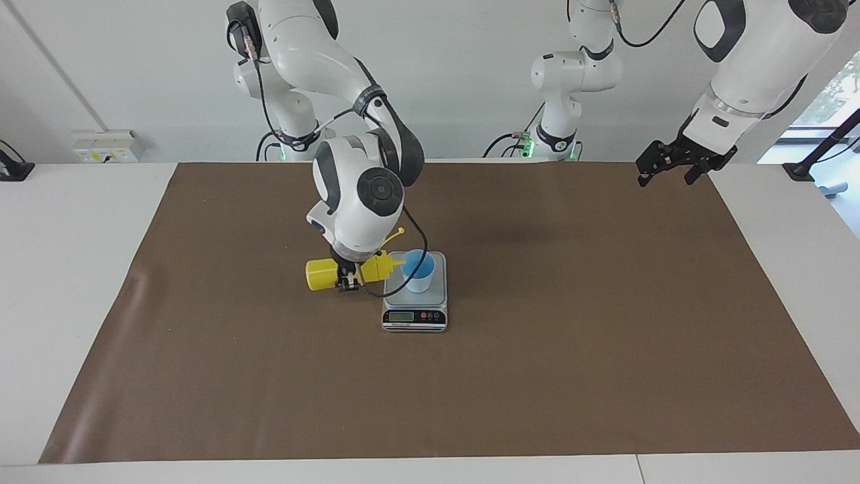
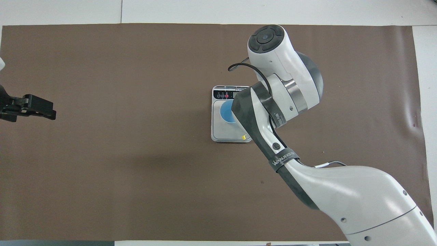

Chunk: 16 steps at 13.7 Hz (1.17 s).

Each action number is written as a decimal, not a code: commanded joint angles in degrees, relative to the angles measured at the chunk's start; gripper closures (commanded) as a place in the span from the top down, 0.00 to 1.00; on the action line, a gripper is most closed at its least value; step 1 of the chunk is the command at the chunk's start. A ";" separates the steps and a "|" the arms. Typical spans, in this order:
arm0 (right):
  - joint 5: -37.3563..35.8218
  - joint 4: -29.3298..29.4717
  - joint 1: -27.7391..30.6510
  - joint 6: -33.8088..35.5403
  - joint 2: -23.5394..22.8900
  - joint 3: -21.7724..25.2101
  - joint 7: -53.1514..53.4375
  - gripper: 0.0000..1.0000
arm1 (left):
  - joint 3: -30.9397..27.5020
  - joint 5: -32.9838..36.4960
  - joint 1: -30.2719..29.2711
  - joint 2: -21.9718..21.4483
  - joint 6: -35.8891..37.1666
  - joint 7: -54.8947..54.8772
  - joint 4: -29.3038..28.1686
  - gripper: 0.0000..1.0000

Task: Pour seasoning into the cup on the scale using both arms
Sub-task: 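Tilt the bottle nozzle down into the cup with the right gripper, then raise the bottle upright and carry it back with the right gripper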

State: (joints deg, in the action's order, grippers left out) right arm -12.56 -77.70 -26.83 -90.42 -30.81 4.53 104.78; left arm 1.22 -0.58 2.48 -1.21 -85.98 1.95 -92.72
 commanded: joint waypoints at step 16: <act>28.42 -2.87 17.83 1.56 11.80 -0.49 -8.94 0.00 | 0.01 -0.65 -0.55 -1.17 0.38 -0.63 -1.24 1.00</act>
State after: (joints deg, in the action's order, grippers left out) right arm 9.03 -73.96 -15.37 -88.31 -24.67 4.90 101.68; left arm 1.22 -0.58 2.48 -1.21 -85.94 1.95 -92.72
